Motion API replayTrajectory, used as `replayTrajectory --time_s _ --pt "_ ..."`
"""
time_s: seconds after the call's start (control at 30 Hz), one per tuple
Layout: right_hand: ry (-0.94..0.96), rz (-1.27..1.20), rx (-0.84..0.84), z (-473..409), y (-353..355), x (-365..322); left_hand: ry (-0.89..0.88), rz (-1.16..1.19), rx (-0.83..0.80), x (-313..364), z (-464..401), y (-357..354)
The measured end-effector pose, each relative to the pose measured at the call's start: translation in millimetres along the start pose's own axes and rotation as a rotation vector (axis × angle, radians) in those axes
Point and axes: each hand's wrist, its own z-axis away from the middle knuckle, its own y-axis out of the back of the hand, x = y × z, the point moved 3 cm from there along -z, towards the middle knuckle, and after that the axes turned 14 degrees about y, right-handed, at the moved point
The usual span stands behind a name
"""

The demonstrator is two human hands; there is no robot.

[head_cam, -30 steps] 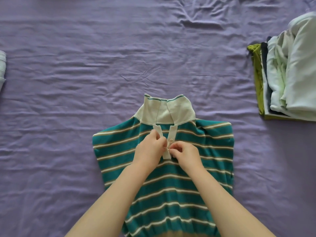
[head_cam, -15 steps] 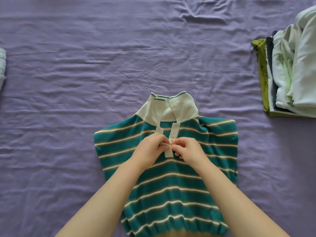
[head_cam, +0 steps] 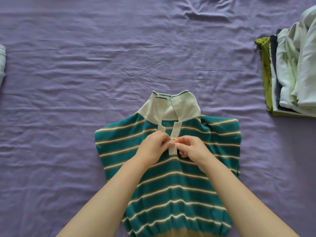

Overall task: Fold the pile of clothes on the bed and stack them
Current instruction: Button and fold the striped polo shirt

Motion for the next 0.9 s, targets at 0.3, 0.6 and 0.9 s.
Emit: replayTrajectory --time_s 0.3,0.6,0.9 --pt "0.065 0.002 -0.003 10 -5 5 0.068 -0.221 -0.125 6 -11 7" --pt "0.192 0.358 0.215 17 -21 2 0.105 -0.173 -0.169 6 -15 8" --pt "0.105 0.238 0.173 10 -15 6 0.008 -0.167 -0.109 2 -8 9"
